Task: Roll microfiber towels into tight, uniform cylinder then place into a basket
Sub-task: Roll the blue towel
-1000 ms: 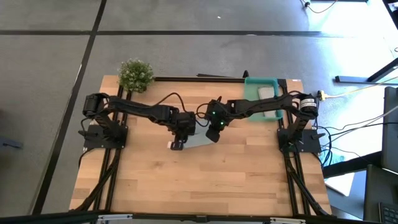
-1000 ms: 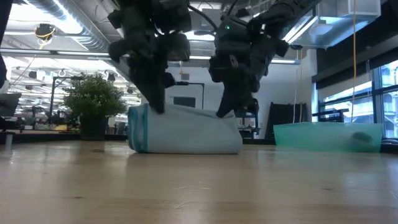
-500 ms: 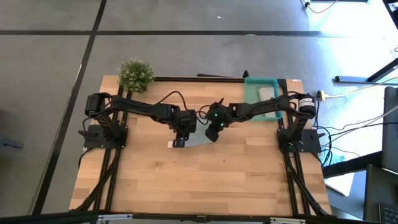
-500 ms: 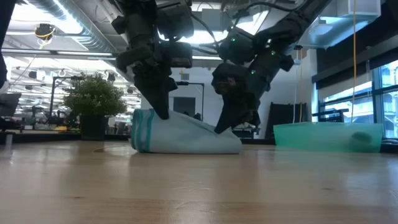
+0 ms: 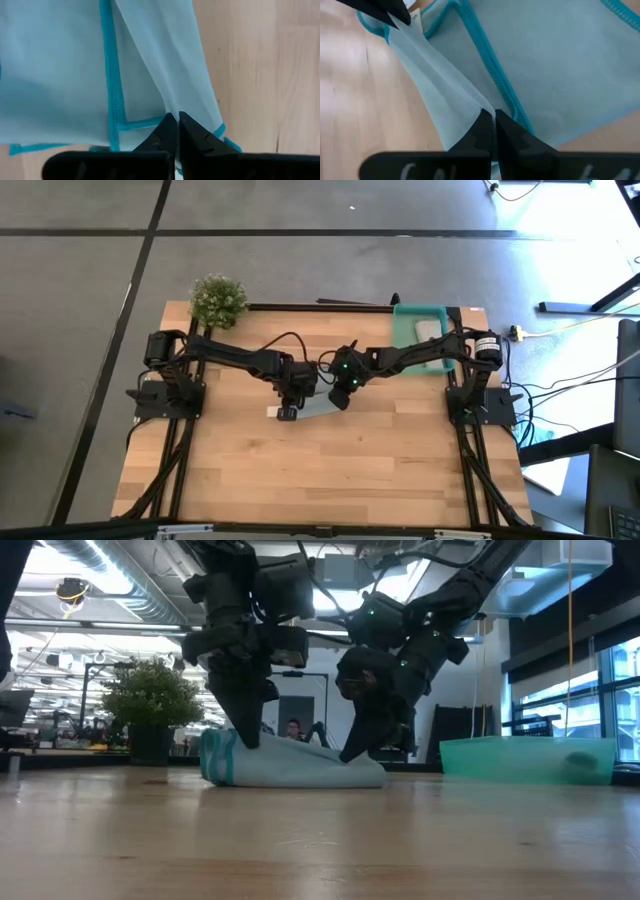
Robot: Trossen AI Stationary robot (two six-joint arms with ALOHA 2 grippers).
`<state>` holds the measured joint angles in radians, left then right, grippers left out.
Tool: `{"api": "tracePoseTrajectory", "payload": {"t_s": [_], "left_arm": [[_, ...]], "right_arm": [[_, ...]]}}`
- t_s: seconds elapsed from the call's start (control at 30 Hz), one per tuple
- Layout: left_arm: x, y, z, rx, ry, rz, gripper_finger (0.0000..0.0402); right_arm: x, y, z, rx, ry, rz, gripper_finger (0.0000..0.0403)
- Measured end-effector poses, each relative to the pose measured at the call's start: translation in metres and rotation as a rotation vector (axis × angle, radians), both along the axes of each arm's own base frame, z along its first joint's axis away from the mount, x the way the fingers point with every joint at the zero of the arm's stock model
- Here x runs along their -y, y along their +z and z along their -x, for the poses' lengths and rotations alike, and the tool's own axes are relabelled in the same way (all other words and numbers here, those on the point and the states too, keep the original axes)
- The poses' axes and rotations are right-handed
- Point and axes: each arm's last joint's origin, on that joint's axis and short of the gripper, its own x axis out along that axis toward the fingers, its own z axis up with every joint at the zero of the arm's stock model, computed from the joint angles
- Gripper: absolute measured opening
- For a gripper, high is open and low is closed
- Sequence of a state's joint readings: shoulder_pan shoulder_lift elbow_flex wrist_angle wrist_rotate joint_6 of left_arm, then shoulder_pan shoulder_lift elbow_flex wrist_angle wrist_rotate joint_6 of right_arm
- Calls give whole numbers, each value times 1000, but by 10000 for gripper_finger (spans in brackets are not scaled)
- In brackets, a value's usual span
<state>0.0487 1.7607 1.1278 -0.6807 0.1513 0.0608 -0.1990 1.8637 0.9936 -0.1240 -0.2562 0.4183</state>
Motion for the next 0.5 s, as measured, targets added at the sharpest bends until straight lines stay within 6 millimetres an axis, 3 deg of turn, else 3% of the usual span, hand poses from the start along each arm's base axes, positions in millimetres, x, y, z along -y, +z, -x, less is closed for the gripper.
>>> {"api": "tracePoseTrajectory", "payload": {"t_s": [0.5], "left_arm": [[-13,-7,-3,3,39,-20,0]], "right_arm": [[0,-1,2,-24,-4,7,7]]}}
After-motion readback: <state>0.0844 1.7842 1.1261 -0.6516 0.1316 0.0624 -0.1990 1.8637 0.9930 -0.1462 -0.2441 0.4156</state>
